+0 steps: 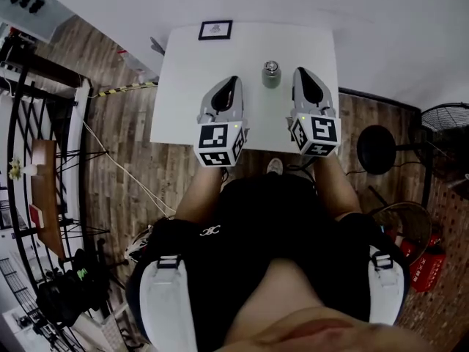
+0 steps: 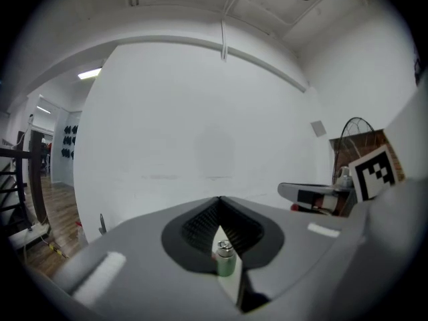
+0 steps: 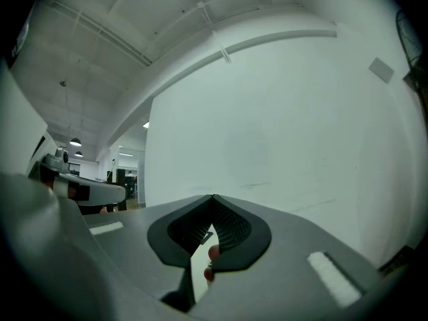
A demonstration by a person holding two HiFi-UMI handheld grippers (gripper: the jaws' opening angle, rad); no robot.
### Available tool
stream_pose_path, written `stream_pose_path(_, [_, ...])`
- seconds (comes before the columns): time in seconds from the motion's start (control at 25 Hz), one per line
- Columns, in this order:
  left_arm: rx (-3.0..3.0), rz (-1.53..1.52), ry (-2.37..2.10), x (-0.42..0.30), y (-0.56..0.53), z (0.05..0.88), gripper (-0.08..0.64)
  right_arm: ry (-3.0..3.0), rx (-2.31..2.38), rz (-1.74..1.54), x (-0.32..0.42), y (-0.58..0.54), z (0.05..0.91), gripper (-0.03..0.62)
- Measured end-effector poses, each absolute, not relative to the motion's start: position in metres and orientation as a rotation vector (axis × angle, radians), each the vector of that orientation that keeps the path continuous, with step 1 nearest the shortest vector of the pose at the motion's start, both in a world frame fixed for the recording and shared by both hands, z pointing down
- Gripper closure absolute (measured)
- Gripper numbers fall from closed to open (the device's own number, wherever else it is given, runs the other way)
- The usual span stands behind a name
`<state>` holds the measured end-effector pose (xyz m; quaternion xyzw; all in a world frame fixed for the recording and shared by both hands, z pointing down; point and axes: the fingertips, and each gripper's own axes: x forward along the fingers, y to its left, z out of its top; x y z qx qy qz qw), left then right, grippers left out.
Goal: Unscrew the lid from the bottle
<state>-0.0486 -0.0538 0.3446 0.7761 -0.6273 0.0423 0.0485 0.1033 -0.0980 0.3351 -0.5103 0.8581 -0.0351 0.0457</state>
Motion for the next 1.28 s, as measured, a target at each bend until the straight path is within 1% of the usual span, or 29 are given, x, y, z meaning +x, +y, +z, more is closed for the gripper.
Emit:
stream_pose_path(0.12, [2.359,0.149,-1.867,-0.052,-0.073,0.361,0.506,2.659,-1.501,-0.11,0.098,-0.118,0.342,0.594])
stream_pose_path(0.16, [2.361,0.143,-1.834,-0.052,-0.079,0.366,0.494,2.666,-1.48,-0.115,0.096,-0.124,0.344,0.586])
stream_pose_path(0.24, [2.384,0.12,-1.732,-0.048,-0.091,0.378,0.467,2.678,-1.447,-0.139,0.092,-0.134,0.35,0.533])
stream_pose_path(0.36, [2.436,0.155,-1.613,-0.043,-0.105,0.399,0.405,2.71,-1.429,-0.173,0.083,-0.148,0.366,0.488])
stream_pose_path(0.4, [2.456,0.184,-1.586,-0.042,-0.11,0.407,0.385,2.724,-1.433,-0.186,0.079,-0.152,0.373,0.48])
stream_pose_path(0.52, [2.498,0.25,-1.491,-0.039,-0.118,0.434,0.365,2.763,-1.452,-0.228,0.073,-0.158,0.397,0.455])
stream_pose_path(0.64, [2.531,0.325,-1.374,-0.033,-0.125,0.464,0.293,2.805,-1.492,-0.26,0.069,-0.161,0.42,0.428])
stream_pose_path(0.76, [2.561,0.383,-1.261,-0.028,-0.133,0.49,0.257,2.866,-1.52,-0.287,0.06,-0.165,0.444,0.414])
stream_pose_path(0.8, [2.567,0.395,-1.222,-0.026,-0.136,0.499,0.243,2.892,-1.525,-0.297,0.056,-0.167,0.452,0.4])
stream_pose_path(1.0, [2.636,0.472,-1.057,-0.014,-0.147,0.542,0.202,2.976,-1.572,-0.403,0.042,-0.171,0.491,0.357])
stream_pose_path(1.28, [2.712,0.429,-0.848,-0.001,-0.165,0.578,0.178,2.943,-1.764,-0.487,0.033,-0.179,0.533,0.324])
